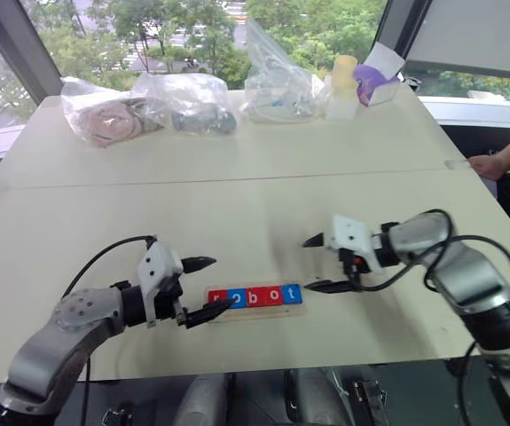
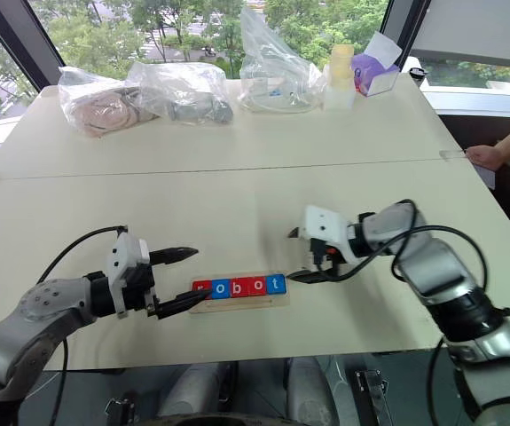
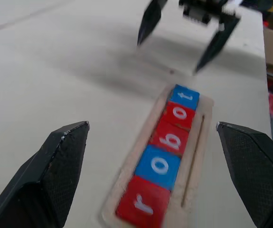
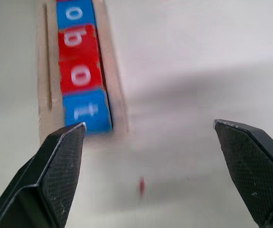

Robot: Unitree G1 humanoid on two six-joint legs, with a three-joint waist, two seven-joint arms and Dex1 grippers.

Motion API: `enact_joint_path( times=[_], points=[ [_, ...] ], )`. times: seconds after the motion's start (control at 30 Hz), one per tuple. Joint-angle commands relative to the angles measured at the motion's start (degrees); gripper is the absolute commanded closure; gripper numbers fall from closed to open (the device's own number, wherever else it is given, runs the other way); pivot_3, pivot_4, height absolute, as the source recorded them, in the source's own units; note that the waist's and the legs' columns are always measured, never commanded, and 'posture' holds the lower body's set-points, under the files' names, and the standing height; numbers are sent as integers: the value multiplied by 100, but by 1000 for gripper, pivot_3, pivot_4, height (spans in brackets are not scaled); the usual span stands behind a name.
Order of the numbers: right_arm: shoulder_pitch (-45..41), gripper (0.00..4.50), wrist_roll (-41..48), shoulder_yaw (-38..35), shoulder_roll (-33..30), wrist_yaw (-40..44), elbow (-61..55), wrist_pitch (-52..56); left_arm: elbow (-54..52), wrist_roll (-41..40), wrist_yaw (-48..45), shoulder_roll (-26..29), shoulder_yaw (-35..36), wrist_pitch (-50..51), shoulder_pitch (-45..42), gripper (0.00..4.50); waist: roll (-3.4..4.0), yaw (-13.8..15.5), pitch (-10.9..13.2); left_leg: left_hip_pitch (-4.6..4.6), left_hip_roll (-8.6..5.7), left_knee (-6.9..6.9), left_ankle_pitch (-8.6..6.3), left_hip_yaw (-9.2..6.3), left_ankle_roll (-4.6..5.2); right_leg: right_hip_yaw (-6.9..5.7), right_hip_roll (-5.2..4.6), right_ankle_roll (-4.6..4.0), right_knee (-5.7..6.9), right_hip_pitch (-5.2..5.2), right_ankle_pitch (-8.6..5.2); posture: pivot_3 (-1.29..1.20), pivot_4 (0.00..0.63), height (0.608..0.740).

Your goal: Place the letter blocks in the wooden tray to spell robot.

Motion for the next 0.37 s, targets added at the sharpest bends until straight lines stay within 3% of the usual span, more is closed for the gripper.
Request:
enact_joint_path(
  times=[0.03,0.37],
  points=[
    [305,50,435,-570,-384,158,-626,219,-248,-118,-155,246,421,3,188,0,0,0,0,0,1,0,0,0,0,0,-1,-3,0,0,-2,0,150,740],
    [1296,50,1076,-1377,-1111,187,-1547,583,-324,-305,-502,527,1021,-47,725,0,0,-16,0,2,4,3,0,3,0,0,-3,-16,1,3,-9,0,150,740]
  ],
)
